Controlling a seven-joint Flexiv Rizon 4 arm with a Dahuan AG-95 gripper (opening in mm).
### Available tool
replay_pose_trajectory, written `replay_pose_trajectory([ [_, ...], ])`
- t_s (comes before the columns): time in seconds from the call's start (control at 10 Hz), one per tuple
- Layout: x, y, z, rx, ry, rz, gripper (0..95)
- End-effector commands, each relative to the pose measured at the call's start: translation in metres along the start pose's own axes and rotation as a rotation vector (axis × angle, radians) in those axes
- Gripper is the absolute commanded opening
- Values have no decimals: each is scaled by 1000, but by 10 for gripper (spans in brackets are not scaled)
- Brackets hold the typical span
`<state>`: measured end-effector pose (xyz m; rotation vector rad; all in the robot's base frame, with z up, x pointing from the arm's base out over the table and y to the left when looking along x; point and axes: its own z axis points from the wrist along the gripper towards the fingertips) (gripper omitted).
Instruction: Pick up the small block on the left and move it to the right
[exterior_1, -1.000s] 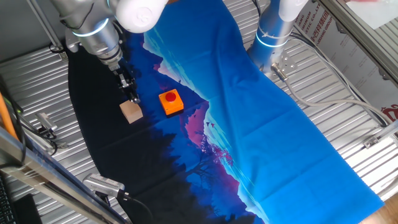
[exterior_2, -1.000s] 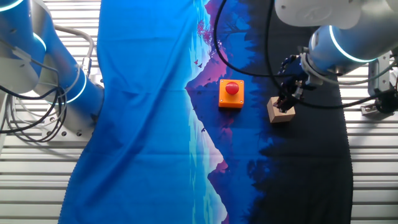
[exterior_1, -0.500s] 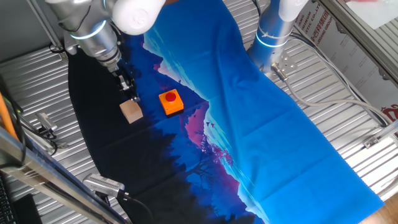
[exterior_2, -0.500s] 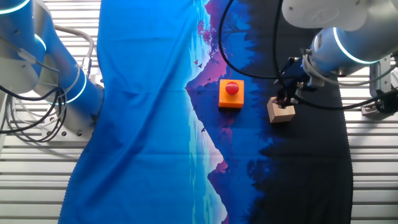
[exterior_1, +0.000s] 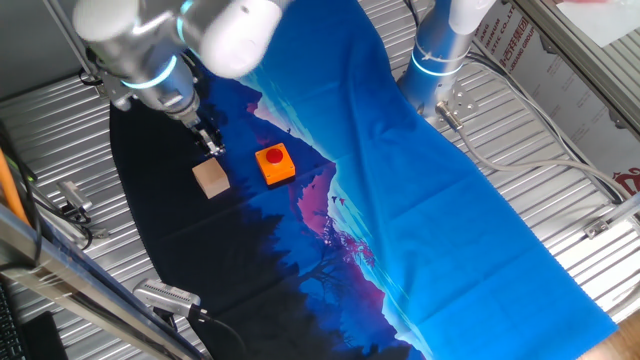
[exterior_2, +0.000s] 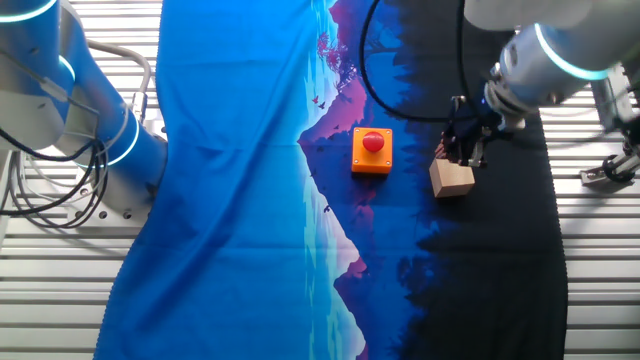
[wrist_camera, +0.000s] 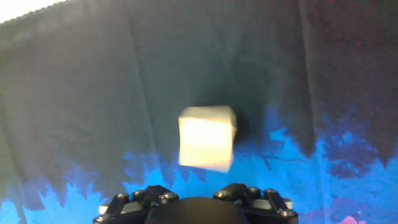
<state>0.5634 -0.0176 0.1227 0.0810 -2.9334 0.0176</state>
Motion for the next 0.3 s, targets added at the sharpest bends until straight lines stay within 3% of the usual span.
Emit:
replay_pose_trajectory([
  [0.1,5,-5,-3,35,42,-109,0],
  [0.3,9,-8,-4,24,55,-148,0],
])
